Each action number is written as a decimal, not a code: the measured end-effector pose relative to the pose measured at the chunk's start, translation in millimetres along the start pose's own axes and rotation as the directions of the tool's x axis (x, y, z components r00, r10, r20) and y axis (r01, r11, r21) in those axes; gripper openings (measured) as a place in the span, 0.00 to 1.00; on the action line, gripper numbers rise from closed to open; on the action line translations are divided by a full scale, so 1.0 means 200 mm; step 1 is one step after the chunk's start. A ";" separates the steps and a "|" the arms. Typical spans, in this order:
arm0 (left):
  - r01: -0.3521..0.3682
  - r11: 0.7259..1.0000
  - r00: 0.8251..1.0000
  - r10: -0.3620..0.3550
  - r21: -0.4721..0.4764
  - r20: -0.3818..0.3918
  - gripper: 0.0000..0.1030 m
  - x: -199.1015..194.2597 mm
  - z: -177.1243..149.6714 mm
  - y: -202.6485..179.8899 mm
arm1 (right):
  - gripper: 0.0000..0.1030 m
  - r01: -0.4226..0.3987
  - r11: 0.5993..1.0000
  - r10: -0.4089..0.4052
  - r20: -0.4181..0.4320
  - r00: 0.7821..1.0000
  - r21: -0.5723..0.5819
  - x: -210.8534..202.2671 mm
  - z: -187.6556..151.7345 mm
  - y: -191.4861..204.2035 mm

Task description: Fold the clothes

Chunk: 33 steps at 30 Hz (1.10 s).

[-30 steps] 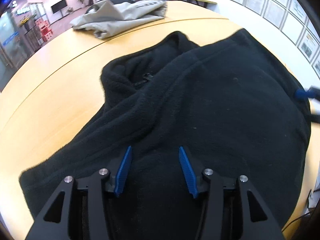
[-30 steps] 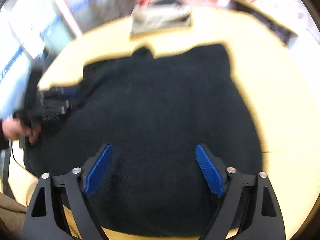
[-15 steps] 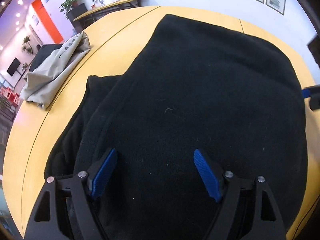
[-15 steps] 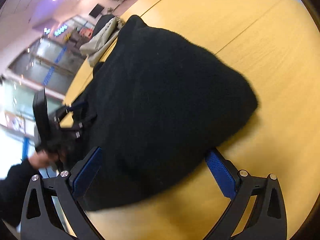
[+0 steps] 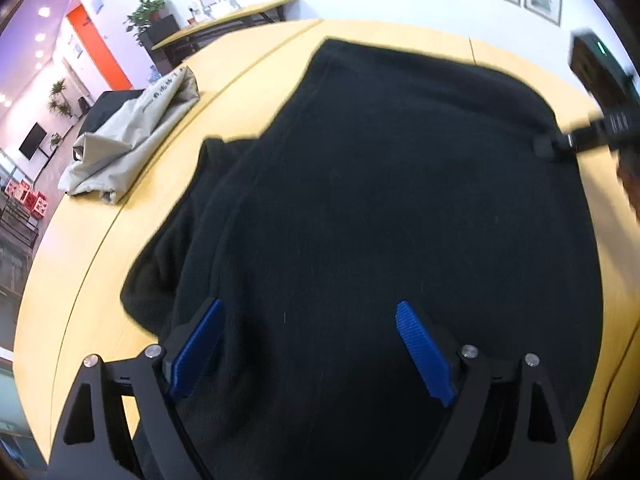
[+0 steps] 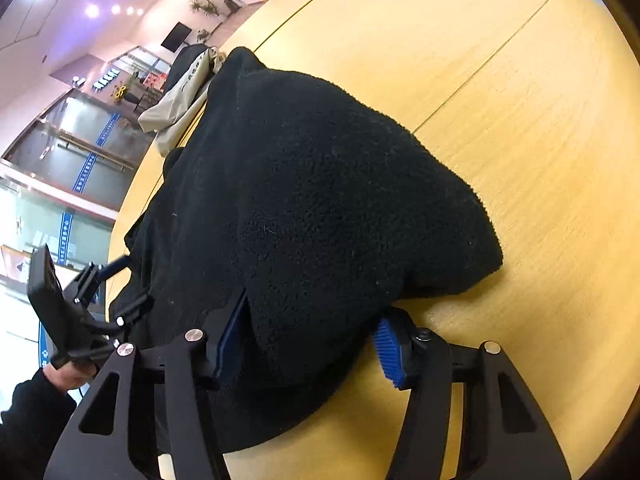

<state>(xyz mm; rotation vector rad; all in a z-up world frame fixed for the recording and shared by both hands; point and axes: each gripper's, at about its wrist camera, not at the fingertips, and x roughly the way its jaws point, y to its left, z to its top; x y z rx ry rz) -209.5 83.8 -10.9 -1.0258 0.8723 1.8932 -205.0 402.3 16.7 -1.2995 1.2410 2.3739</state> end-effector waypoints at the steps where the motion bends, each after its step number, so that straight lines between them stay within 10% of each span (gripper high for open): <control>1: 0.005 1.000 1.000 -0.005 -0.011 0.001 0.88 -0.01 -0.03 -0.01 | 0.60 -0.017 1.000 0.017 -0.007 1.000 0.016 0.01 0.02 0.00; 5: 0.019 0.998 1.000 -0.018 -0.058 0.012 0.92 -0.05 -0.10 -0.01 | 0.90 0.010 0.991 -0.008 -0.014 1.000 0.136 -0.06 -0.02 -0.07; 16: 0.024 0.997 0.998 -0.020 -0.076 0.054 0.95 0.05 -0.02 0.06 | 1.00 -0.084 0.993 0.079 0.070 0.994 0.077 0.22 0.09 0.15; 17: 0.023 0.997 0.998 -0.019 -0.080 0.056 0.95 0.05 -0.02 0.06 | 0.98 -0.103 0.993 0.100 0.055 0.993 0.058 0.24 0.11 0.16; 19: 0.022 0.996 0.998 -0.017 -0.089 0.059 0.95 0.06 -0.02 0.06 | 0.58 -0.099 0.994 0.098 0.029 0.995 0.042 0.26 0.13 0.15; 23: 0.012 0.994 0.998 -0.004 -0.112 0.067 0.95 0.08 0.03 0.04 | 0.35 -0.117 0.993 0.117 0.015 0.993 -0.005 0.23 0.23 0.17; 28: -0.020 0.986 0.995 0.036 -0.164 0.095 0.94 0.15 0.24 -0.01 | 0.27 -0.066 0.965 0.099 0.123 0.987 -0.253 0.09 0.45 0.43; 33: -0.051 0.998 0.984 0.058 -0.048 0.167 0.92 0.02 0.28 -0.10 | 0.27 -0.004 0.803 0.142 0.184 0.973 -0.595 -0.06 0.50 0.78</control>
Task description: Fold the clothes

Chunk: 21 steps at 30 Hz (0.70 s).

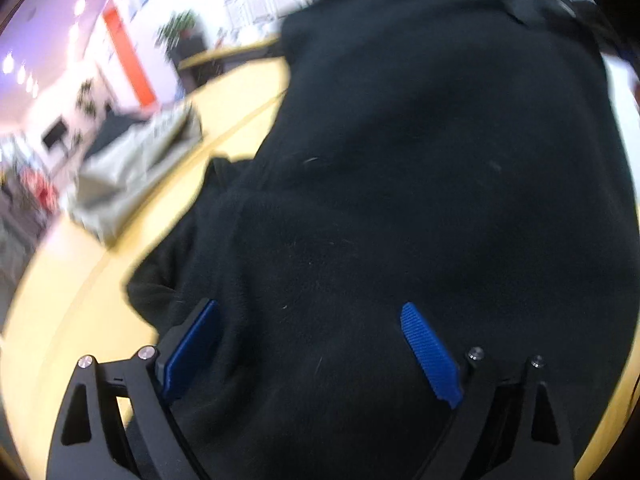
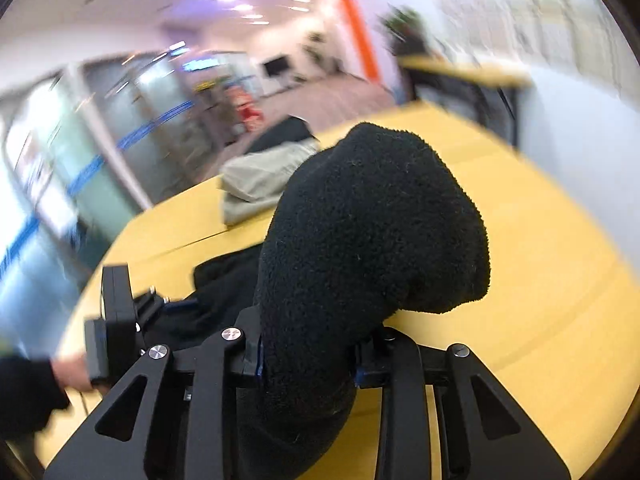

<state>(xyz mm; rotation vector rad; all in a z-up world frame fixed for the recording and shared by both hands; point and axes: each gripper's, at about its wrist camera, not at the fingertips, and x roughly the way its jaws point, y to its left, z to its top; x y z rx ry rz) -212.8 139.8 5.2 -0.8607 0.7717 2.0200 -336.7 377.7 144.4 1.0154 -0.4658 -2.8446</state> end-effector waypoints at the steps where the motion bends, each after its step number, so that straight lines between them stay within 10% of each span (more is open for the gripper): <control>1: 0.000 1.000 1.000 0.000 0.029 -0.005 0.92 -0.02 -0.02 -0.01 | 0.27 -0.003 0.998 0.003 0.006 1.000 -0.061 -0.01 0.03 0.04; 8: 0.066 0.995 0.995 -0.071 -0.070 -0.069 0.97 0.15 -0.06 0.04 | 0.27 -0.112 0.924 0.098 -0.057 0.994 -0.365 -0.11 -0.12 0.35; 17: 0.052 0.988 0.996 -0.062 -0.142 -0.066 0.95 -0.07 -0.29 0.25 | 0.26 -0.135 0.900 0.065 -0.179 0.982 -0.415 0.06 -0.36 0.46; 21: 0.068 0.980 0.993 -0.084 -0.186 -0.078 0.96 -0.07 -0.43 0.34 | 0.25 -0.182 0.829 0.123 -0.146 0.982 -0.529 0.07 -0.31 0.63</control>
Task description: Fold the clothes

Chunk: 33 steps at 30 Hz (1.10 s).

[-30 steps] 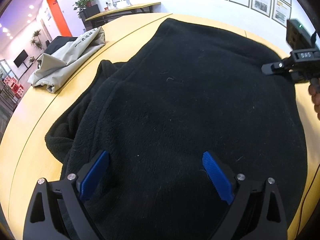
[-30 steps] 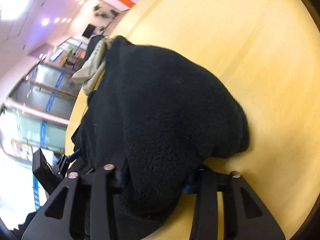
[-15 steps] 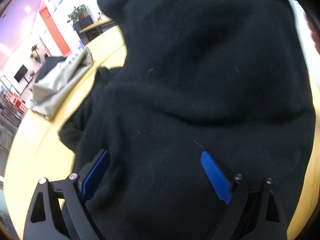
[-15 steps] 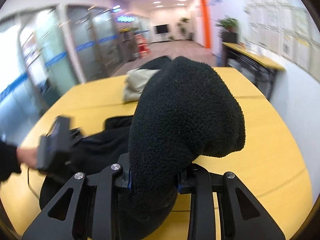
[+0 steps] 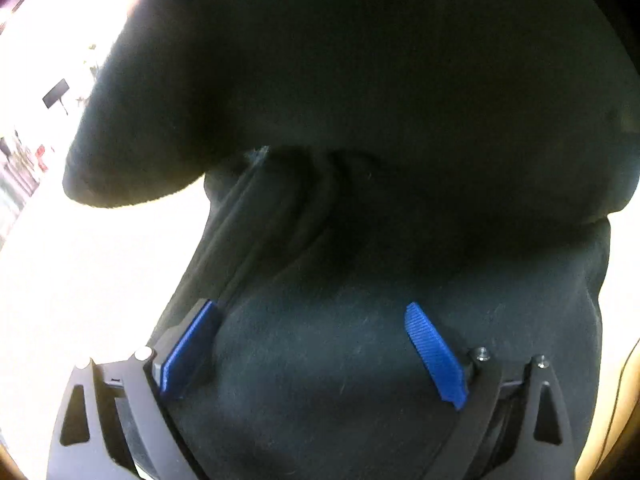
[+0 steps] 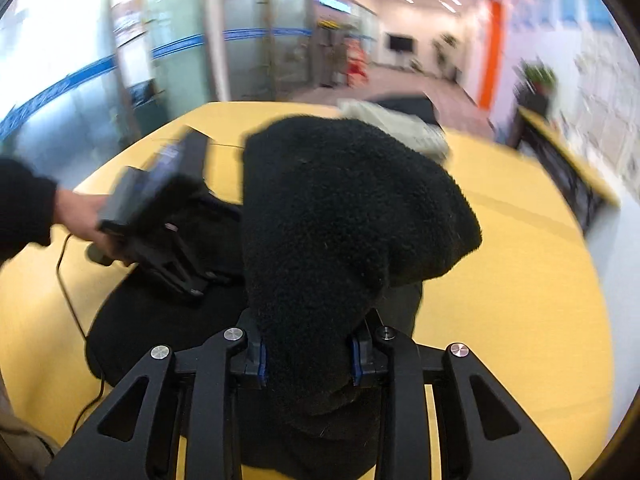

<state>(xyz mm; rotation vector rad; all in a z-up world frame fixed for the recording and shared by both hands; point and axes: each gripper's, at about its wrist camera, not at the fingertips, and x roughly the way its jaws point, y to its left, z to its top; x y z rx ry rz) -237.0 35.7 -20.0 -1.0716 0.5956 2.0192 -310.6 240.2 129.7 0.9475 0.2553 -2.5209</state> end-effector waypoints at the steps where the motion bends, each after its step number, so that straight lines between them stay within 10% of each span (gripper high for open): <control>1: 0.007 1.000 1.000 -0.007 -0.004 0.011 0.96 0.00 -0.01 0.01 | 0.25 -0.011 0.999 0.012 0.021 1.000 -0.049 -0.01 0.04 0.06; 21: 0.068 0.982 0.997 -0.061 -0.174 0.047 0.95 -0.24 -0.32 0.37 | 0.33 -0.124 0.789 0.146 -0.012 0.989 -0.602 0.41 -0.33 0.58; 26: 0.048 0.985 0.998 -0.040 -0.164 0.056 0.96 -0.24 -0.34 0.38 | 0.65 -0.242 0.894 0.234 -0.069 0.970 -0.376 0.35 -0.07 0.55; 29: 0.047 0.985 0.998 -0.037 -0.169 0.059 0.96 -0.25 -0.35 0.40 | 0.85 -0.160 0.940 0.168 -0.001 0.986 -0.303 0.37 0.06 0.61; 31: 0.044 0.985 0.998 -0.034 -0.169 0.059 0.96 -0.26 -0.36 0.41 | 0.80 -0.127 0.958 0.122 -0.036 0.992 -0.258 0.46 0.08 0.63; 33: 0.039 0.986 0.998 -0.030 -0.161 0.057 0.96 -0.26 -0.37 0.42 | 0.45 -0.158 0.958 0.140 -0.093 0.986 -0.240 0.50 0.05 0.64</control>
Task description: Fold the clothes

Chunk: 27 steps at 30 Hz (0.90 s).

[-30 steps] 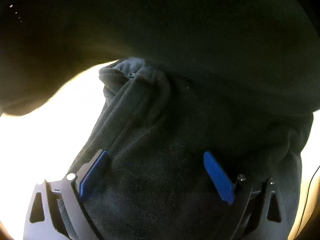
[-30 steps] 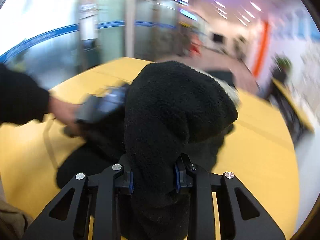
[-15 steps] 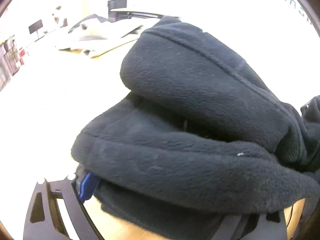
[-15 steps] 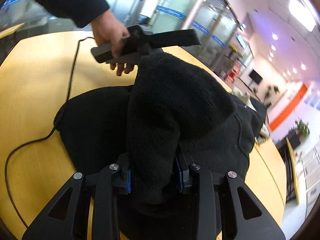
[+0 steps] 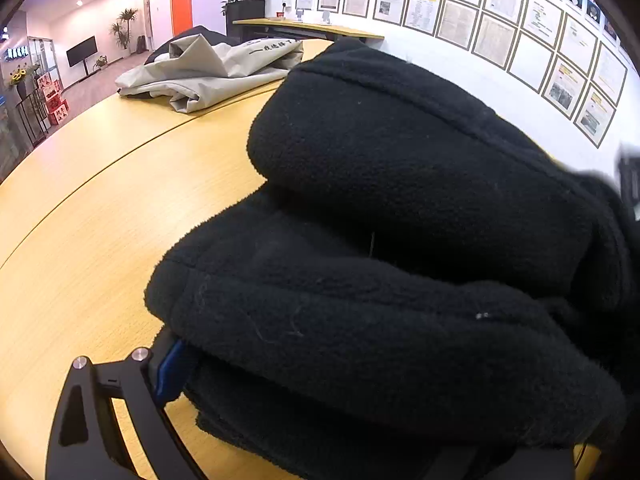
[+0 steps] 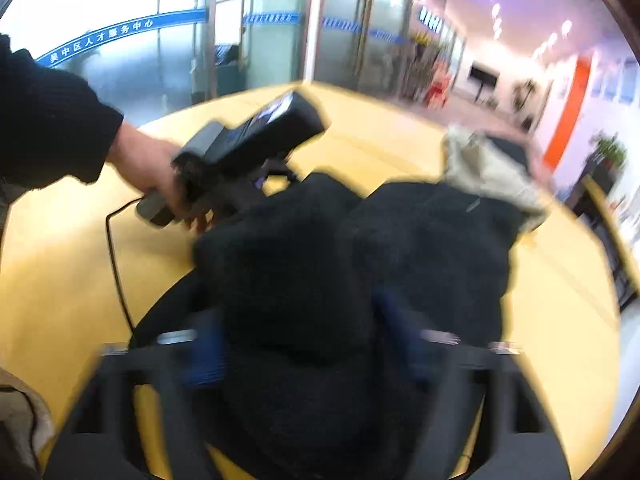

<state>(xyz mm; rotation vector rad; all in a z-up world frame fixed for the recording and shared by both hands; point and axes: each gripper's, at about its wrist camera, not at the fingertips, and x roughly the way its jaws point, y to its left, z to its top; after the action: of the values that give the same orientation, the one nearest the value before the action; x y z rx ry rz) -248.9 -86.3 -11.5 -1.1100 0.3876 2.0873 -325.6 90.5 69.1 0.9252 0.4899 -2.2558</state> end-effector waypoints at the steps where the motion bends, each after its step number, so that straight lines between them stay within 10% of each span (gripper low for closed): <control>1: 0.000 1.000 1.000 0.000 0.005 0.001 0.96 0.00 0.00 0.01 | 0.42 -0.011 1.000 0.011 0.003 1.000 0.001 0.00 -0.02 0.01; 8: 0.001 0.998 1.000 -0.002 0.058 0.003 0.98 -0.02 -0.03 0.06 | 0.25 -0.130 0.987 0.134 0.033 0.990 -0.099 -0.24 -0.25 0.18; 20: -0.117 0.992 0.992 0.119 0.037 -0.037 0.91 -0.36 -0.08 0.25 | 0.36 -0.165 0.959 0.170 0.001 0.985 -0.229 -0.12 -0.34 0.38; 27: -0.106 0.993 0.988 0.098 0.057 0.123 0.96 -0.76 0.11 0.11 | 0.50 -0.160 0.952 0.169 0.011 0.986 -0.259 -0.14 -0.38 0.46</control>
<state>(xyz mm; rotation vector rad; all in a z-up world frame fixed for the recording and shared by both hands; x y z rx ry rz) -222.8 -159.4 122.3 -0.9399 0.4571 2.2031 -210.9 75.8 28.9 0.7653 0.6490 -1.9969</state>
